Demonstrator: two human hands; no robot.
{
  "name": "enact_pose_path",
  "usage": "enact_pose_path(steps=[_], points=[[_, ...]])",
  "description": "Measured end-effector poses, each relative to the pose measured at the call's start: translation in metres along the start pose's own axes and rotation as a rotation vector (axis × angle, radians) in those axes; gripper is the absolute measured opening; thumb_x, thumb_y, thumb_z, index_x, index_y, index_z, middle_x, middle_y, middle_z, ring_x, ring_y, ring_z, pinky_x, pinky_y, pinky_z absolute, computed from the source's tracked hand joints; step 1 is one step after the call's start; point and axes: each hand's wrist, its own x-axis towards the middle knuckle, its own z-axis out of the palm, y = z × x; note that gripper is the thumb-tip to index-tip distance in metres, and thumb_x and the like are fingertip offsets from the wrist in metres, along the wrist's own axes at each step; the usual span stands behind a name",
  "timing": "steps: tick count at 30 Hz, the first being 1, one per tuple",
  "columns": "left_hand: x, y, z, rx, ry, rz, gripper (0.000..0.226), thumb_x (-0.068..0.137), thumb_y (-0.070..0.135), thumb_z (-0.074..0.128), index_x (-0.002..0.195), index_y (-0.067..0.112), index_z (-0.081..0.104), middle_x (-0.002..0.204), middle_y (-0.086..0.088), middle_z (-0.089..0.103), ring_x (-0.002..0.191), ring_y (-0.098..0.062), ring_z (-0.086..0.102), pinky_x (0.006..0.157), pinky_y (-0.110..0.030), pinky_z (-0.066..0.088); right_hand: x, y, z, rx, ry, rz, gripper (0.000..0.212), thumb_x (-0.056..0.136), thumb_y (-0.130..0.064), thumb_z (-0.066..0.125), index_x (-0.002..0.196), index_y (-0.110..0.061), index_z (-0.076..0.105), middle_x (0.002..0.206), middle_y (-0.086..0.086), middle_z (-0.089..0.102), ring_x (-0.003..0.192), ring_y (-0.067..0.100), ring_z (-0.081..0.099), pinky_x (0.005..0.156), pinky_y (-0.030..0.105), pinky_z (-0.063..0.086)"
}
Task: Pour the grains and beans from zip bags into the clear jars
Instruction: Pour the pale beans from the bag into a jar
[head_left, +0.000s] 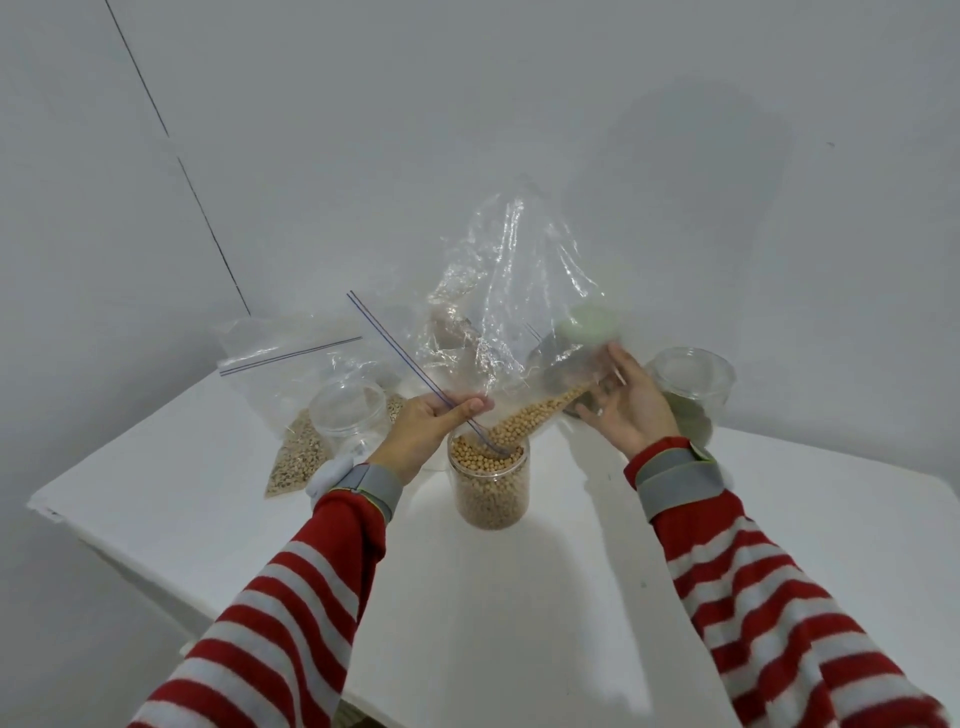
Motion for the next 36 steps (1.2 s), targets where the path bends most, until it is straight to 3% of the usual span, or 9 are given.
enact_pose_path(steps=[4, 6, 9, 13, 18, 22, 25, 33, 36], points=[[0.0, 0.005, -0.003, 0.037, 0.011, 0.001, 0.017, 0.087, 0.015, 0.069, 0.102, 0.009, 0.074, 0.103, 0.002, 0.075, 0.105, -0.003, 0.066, 0.093, -0.014, 0.048, 0.0, -0.013, 0.01, -0.088, -0.04, -0.056, 0.009, 0.093, -0.032, 0.064, 0.097, -0.024, 0.066, 0.097, -0.006, 0.069, 0.107, 0.019, 0.059, 0.094, 0.038, 0.045], [0.0, 0.007, -0.004, 0.062, 0.022, 0.0, 0.017, 0.086, 0.017, 0.07, 0.1, 0.009, 0.075, 0.105, 0.004, 0.075, 0.105, -0.001, 0.065, 0.093, -0.013, 0.047, 0.002, -0.016, 0.013, -0.124, -0.043, -0.08, 0.014, 0.091, -0.033, 0.067, 0.102, -0.024, 0.066, 0.103, -0.007, 0.069, 0.116, 0.019, 0.058, 0.099, 0.042, 0.044], [0.001, 0.01, -0.006, 0.077, 0.033, -0.022, 0.02, 0.084, 0.018, 0.073, 0.101, 0.006, 0.076, 0.106, 0.007, 0.074, 0.105, 0.003, 0.064, 0.09, -0.011, 0.045, 0.005, -0.02, 0.017, -0.169, -0.025, -0.106, 0.017, 0.092, -0.034, 0.066, 0.107, -0.025, 0.066, 0.102, -0.011, 0.071, 0.111, 0.016, 0.059, 0.098, 0.045, 0.043], [0.002, 0.014, -0.01, 0.088, 0.034, -0.045, 0.024, 0.081, 0.021, 0.076, 0.101, 0.007, 0.076, 0.103, 0.007, 0.075, 0.102, 0.003, 0.065, 0.092, -0.013, 0.045, 0.007, -0.022, 0.019, -0.186, -0.033, -0.129, 0.026, 0.089, -0.034, 0.069, 0.112, -0.023, 0.066, 0.116, -0.004, 0.068, 0.12, 0.023, 0.057, 0.107, 0.056, 0.039], [0.001, 0.017, -0.012, 0.098, 0.032, -0.036, 0.027, 0.081, 0.022, 0.076, 0.102, 0.006, 0.076, 0.104, 0.006, 0.075, 0.101, 0.004, 0.065, 0.088, -0.013, 0.045, 0.006, -0.024, 0.024, -0.216, -0.048, -0.134, 0.032, 0.087, -0.038, 0.071, 0.115, -0.025, 0.064, 0.136, 0.0, 0.06, 0.133, 0.026, 0.048, 0.113, 0.054, 0.031], [0.001, 0.018, -0.014, 0.076, 0.044, -0.033, 0.027, 0.079, 0.024, 0.077, 0.1, 0.007, 0.076, 0.104, 0.004, 0.075, 0.104, 0.001, 0.065, 0.094, -0.018, 0.044, 0.004, -0.025, 0.027, -0.219, -0.052, -0.146, 0.028, 0.089, -0.037, 0.069, 0.114, -0.027, 0.064, 0.134, -0.002, 0.061, 0.131, 0.025, 0.048, 0.109, 0.049, 0.035], [-0.001, 0.02, -0.014, 0.071, 0.043, -0.025, 0.036, 0.072, 0.032, 0.079, 0.099, 0.008, 0.077, 0.105, 0.003, 0.075, 0.107, -0.004, 0.065, 0.102, -0.024, 0.044, 0.003, -0.025, 0.031, -0.216, -0.046, -0.152, 0.025, 0.088, -0.038, 0.068, 0.11, -0.028, 0.066, 0.125, -0.006, 0.064, 0.121, 0.021, 0.054, 0.094, 0.043, 0.04], [-0.005, 0.02, -0.011, 0.047, 0.058, -0.021, 0.044, 0.065, 0.04, 0.082, 0.096, 0.01, 0.077, 0.102, -0.001, 0.076, 0.106, -0.011, 0.067, 0.106, -0.034, 0.045, -0.001, -0.03, 0.039, -0.185, -0.034, -0.161, 0.014, 0.086, -0.037, 0.071, 0.098, -0.031, 0.072, 0.108, -0.012, 0.071, 0.118, 0.017, 0.057, 0.111, 0.043, 0.036], [-0.006, 0.021, -0.008, 0.029, 0.089, -0.03, 0.036, 0.067, 0.032, 0.082, 0.095, 0.009, 0.077, 0.1, 0.0, 0.076, 0.102, -0.009, 0.068, 0.102, -0.031, 0.047, -0.002, -0.029, 0.042, -0.189, -0.034, -0.165, 0.016, 0.085, -0.037, 0.073, 0.1, -0.031, 0.072, 0.109, -0.011, 0.071, 0.118, 0.018, 0.058, 0.113, 0.046, 0.035]])
